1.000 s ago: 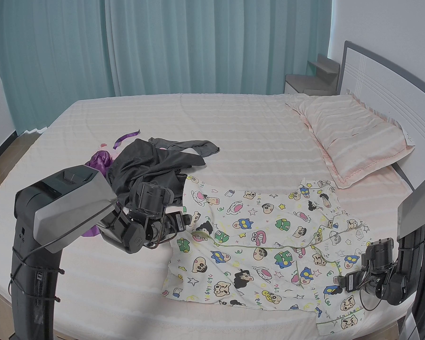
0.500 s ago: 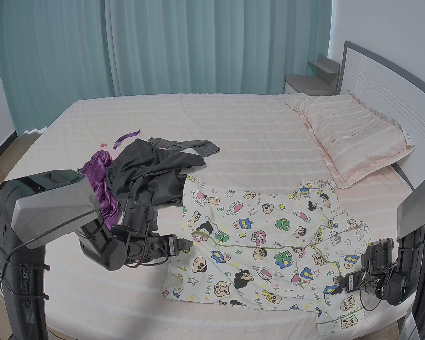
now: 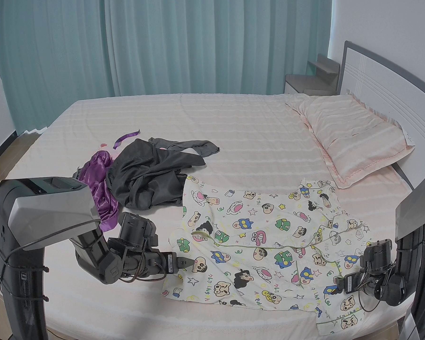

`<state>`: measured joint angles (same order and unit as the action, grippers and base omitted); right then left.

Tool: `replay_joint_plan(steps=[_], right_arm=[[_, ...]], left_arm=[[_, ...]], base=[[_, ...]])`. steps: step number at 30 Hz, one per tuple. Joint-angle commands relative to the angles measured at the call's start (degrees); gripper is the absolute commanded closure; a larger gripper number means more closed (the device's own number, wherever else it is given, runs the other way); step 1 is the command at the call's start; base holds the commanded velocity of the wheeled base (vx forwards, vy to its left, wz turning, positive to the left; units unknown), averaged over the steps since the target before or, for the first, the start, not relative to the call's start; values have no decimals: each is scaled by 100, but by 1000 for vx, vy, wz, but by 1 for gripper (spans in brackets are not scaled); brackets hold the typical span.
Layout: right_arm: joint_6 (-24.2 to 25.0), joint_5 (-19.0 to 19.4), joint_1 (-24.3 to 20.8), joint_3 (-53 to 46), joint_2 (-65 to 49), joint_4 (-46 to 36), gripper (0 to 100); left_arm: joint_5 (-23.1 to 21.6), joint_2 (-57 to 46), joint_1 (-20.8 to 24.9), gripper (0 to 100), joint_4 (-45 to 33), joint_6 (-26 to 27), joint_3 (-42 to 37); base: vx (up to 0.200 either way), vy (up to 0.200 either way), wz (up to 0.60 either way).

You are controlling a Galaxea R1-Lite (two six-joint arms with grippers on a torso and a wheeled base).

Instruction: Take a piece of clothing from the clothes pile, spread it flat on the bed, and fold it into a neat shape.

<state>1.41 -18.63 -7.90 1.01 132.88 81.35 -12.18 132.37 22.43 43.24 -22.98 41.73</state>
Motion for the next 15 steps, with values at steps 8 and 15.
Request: replay_joint_plan(steps=[8,15], right_arm=[[-1,-1,-1,-101,45,13,0],[-1,-1,-1,-101,28,13,0]], left_arm=[[14,202,192,0,633,-383,-51],[146,211,218,100,642,-383,-77]], base=[[0,0,0],[0,0,0]])
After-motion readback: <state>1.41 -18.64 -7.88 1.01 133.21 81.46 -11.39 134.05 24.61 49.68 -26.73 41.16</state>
